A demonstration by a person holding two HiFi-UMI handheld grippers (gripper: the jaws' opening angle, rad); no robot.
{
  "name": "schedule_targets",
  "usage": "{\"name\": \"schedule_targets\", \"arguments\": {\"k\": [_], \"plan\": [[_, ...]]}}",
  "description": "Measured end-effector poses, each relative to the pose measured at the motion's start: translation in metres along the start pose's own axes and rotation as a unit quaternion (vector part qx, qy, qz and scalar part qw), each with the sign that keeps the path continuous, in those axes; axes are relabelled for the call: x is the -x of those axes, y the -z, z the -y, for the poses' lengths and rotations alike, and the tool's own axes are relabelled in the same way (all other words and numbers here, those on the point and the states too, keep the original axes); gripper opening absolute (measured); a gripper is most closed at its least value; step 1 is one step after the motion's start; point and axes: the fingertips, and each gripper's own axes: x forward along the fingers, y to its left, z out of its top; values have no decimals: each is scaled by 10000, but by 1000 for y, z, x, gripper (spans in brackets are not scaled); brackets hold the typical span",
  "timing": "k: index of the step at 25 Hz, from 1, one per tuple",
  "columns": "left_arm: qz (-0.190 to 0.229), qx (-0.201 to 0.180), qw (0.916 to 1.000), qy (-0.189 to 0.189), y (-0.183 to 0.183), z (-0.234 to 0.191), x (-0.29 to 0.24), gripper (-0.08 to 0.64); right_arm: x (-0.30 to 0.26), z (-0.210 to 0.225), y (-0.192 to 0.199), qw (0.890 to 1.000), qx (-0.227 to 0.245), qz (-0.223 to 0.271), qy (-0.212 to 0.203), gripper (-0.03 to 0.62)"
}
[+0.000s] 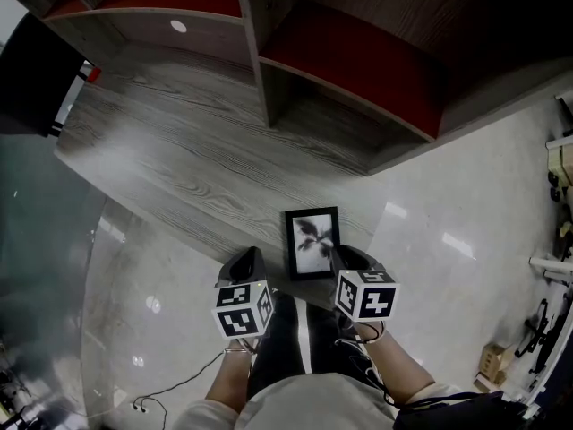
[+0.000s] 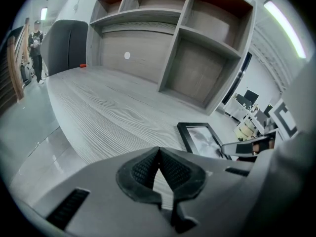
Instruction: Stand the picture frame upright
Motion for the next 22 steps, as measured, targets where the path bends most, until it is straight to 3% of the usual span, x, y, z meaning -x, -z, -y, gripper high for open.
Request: {"name": "schedule_targets", "arguments": {"k": [14,22], "plan": [[116,-185,9996,153,-18,-11,17,12,21,-20,-29,9973,-402,602,82,81],[374,-471,9977,302,-49,-14,31,12,38,-31,-53,9922,-566,1100,180,81]]}}
